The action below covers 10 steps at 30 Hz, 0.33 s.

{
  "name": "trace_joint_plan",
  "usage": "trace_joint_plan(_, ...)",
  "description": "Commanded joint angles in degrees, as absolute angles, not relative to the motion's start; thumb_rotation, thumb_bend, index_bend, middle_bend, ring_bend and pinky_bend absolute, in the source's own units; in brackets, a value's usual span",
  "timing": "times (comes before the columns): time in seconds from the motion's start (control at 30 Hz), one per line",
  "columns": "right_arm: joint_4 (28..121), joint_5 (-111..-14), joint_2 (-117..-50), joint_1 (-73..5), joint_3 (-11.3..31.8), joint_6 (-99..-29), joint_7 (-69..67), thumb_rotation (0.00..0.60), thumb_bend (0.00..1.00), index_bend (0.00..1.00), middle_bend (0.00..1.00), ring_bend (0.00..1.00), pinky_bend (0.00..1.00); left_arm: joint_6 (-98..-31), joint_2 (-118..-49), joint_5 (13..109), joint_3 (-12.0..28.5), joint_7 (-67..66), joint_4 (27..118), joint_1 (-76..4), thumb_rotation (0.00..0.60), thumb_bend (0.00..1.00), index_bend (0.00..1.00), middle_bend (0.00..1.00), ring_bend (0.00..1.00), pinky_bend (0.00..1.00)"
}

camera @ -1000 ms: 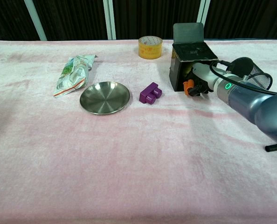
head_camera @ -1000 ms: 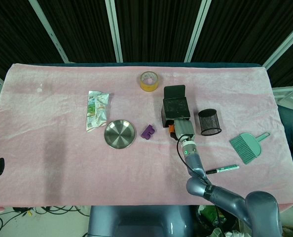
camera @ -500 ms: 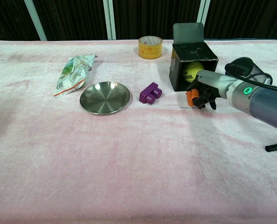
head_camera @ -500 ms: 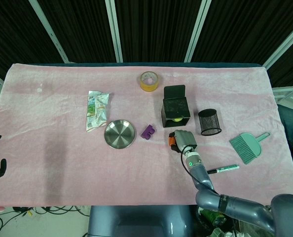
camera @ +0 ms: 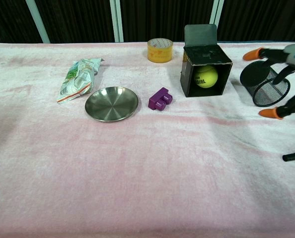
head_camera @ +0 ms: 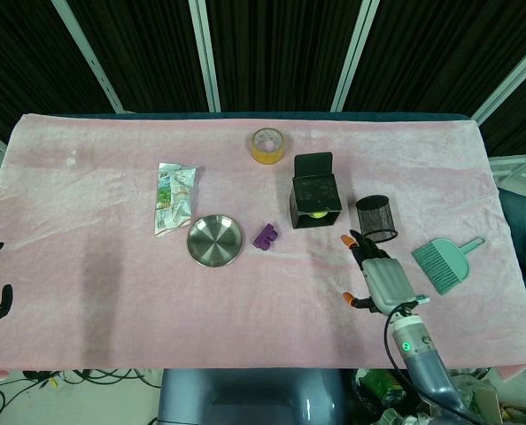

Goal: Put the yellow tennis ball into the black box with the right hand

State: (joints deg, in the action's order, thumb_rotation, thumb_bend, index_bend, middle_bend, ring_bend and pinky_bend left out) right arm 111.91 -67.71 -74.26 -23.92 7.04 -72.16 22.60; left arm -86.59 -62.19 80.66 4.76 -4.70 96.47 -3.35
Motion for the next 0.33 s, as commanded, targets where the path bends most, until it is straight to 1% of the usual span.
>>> trace_joint_plan(0.03,100.5,-88.9,-74.4,-11.2,-2.3,-90.2,15.1,0.600,0.13,0.09,0.00,0.07,0.21,-86.6,-62.2,80.9,4.6,-4.8,96.5,-3.3,0.600,0.48,0.13,0.07,0.02,0.00)
trace_joint_plan(0.17,92.7,-92.6,-77.1,-8.1,-3.5,-94.7,14.3,0.600,0.13,0.09,0.00,0.07,0.21,-86.7,-62.2,81.1,4.4,-5.0,96.7,-3.3,0.600,0.48,0.13,0.07,0.02,0.00)
trace_joint_plan(0.33,88.0,-93.9,-78.9,-6.7,-3.3,-96.2,14.4,0.600,0.13,0.09,0.00,0.07,0.20,-86.5,-62.1,81.1,4.0,-5.7,97.4,-3.1,0.600,0.48,0.13,0.07,0.02,0.00)
